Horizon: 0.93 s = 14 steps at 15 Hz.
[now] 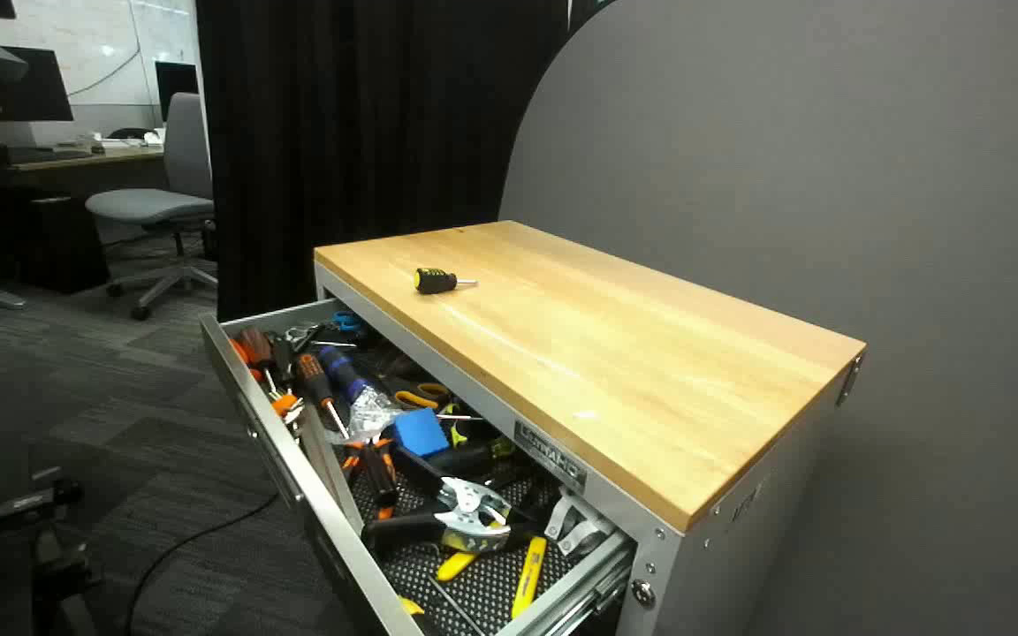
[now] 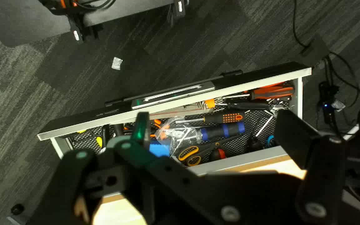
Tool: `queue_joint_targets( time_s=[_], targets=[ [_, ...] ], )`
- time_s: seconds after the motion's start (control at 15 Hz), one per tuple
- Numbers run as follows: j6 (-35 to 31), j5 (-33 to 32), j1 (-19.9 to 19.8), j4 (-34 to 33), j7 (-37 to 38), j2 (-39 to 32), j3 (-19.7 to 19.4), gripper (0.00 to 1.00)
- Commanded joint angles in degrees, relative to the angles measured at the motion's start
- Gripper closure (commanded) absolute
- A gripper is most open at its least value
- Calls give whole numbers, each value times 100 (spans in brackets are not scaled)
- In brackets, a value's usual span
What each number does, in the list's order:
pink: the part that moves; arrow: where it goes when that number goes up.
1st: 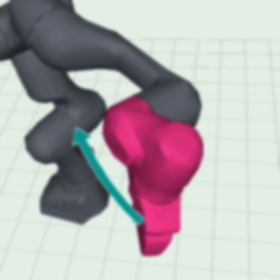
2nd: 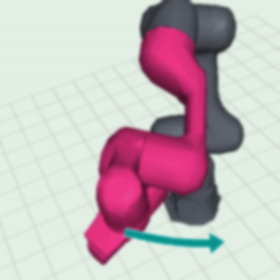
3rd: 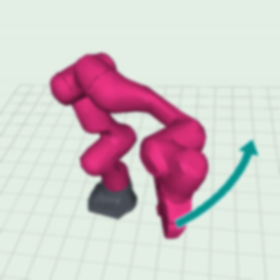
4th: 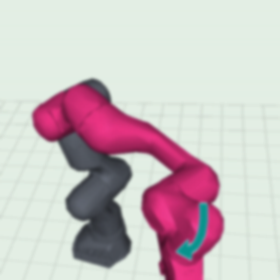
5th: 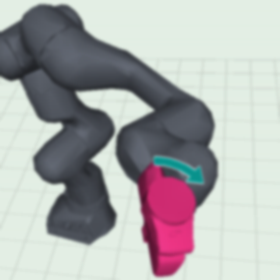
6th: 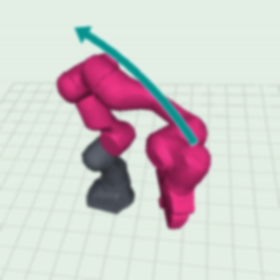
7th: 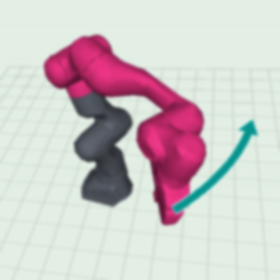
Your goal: Put the screwdriver in the open drawer then close the open drawer
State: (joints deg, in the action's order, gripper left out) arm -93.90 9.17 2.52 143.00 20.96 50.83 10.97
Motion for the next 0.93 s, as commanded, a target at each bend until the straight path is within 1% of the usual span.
queue_joint_targets(
  time_s=[0.0, 0.8, 0.87],
  targets=[
    [19, 28, -60, -40, -37, 4, 36, 0],
    [20, 29, -63, -105, -38, 27, 37, 0],
    [-56, 62, -105, -150, 45, -236, 95, 0]
  ],
)
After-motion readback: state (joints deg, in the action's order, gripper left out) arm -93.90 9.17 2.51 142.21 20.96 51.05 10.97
